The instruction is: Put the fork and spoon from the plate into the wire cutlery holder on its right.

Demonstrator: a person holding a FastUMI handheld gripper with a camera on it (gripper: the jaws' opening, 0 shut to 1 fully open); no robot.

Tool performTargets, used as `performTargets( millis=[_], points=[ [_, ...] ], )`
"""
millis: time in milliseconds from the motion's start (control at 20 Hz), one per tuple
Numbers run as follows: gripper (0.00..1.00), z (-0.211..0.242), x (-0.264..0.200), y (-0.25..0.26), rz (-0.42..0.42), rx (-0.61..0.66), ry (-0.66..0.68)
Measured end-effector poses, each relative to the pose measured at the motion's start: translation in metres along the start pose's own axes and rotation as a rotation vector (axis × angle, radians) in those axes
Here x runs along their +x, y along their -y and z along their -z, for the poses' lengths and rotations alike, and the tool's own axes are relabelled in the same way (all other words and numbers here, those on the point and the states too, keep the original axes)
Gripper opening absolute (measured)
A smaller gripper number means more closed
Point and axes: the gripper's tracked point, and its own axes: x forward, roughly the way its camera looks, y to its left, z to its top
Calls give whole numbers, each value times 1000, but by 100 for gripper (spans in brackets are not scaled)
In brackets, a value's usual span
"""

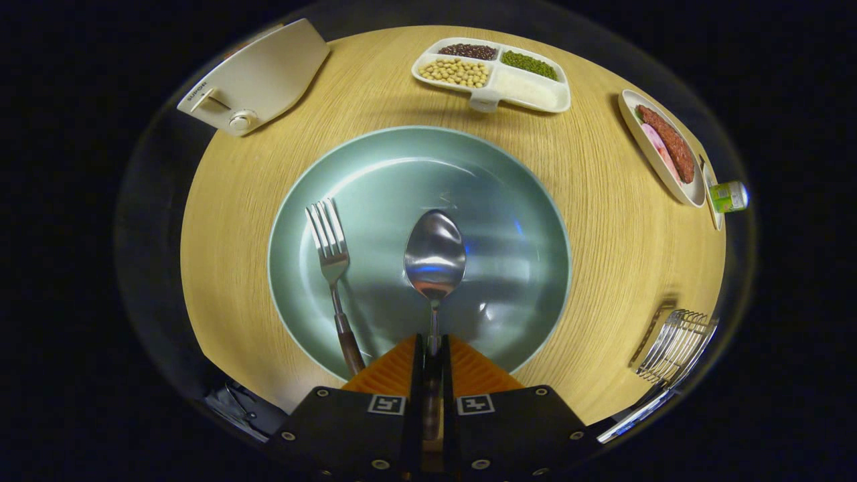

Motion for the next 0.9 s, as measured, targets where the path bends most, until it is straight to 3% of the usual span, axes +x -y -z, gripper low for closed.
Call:
performTargets(
  millis=[400, 600, 900],
  points=[
    [5, -2, -2, 0, -75, 60, 32],
    [5, -3, -7, 4, -60, 56, 87],
    [5, -15, -30, 0, -103, 72, 183]
  ],
)
